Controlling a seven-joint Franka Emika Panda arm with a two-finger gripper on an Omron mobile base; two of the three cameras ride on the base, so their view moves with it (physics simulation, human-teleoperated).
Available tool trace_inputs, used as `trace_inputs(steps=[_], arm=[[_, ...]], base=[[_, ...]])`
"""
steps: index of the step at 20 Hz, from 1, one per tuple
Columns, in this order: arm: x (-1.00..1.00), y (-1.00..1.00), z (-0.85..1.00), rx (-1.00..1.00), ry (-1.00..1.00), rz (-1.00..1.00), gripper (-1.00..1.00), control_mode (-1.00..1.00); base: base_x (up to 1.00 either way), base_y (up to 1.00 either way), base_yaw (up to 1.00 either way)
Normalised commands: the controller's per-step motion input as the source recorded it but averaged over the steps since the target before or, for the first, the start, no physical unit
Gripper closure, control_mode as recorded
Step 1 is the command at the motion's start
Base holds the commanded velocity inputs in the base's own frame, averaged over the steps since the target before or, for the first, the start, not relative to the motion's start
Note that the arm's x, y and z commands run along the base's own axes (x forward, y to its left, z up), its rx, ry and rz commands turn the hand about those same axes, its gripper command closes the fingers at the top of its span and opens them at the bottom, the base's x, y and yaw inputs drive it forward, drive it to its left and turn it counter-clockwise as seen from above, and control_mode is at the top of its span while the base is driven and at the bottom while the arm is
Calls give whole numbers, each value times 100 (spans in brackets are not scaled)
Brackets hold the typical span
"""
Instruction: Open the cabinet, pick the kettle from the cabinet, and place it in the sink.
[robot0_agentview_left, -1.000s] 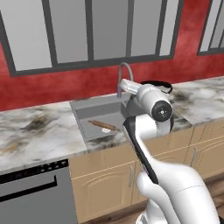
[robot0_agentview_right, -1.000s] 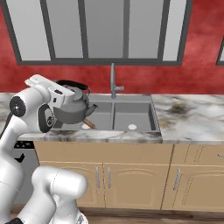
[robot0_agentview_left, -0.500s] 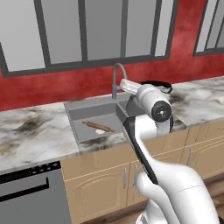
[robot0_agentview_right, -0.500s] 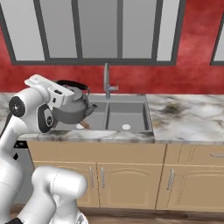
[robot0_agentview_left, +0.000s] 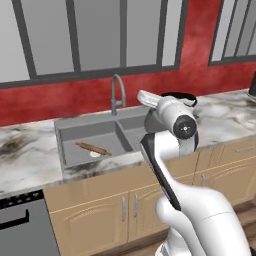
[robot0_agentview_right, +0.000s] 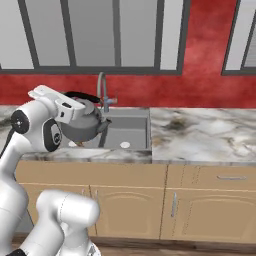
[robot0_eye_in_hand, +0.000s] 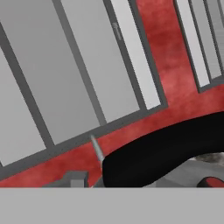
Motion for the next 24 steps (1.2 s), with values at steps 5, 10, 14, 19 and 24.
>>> trace_inputs(steps=[5, 10, 14, 19, 24], arm=[[0, 0, 0, 0, 0, 0, 100, 100], [0, 0, 0, 0, 0, 0, 100, 100], [0, 0, 0, 0, 0, 0, 100, 100], [0, 0, 0, 0, 0, 0, 100, 100], [0, 0, 0, 0, 0, 0, 100, 100]], base=[[1, -48, 25], [9, -36, 37], [14, -32, 34], [31, -33, 22], [41, -34, 10]])
